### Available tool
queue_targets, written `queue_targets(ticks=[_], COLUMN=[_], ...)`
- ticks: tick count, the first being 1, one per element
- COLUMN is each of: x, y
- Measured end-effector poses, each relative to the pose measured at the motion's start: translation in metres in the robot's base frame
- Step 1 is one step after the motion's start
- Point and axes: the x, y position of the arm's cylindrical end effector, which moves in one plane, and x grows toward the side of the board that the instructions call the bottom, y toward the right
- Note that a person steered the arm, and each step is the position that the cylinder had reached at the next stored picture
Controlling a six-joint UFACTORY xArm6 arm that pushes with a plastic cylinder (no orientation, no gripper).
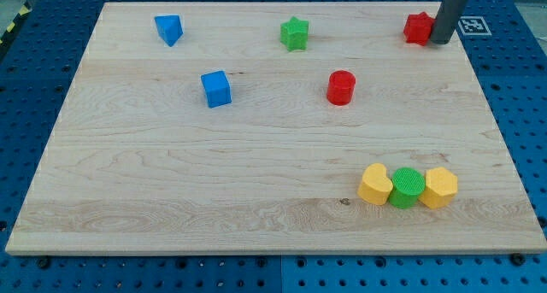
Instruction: Move your arn towards bottom center
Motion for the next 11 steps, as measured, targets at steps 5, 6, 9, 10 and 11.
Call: queue_targets(ticks=[5, 6, 9, 10, 11], x=[0.086, 0.088, 0.108, 0.104, 0.094], y=[-0.172, -0.220, -0.353, -0.350, -0.348])
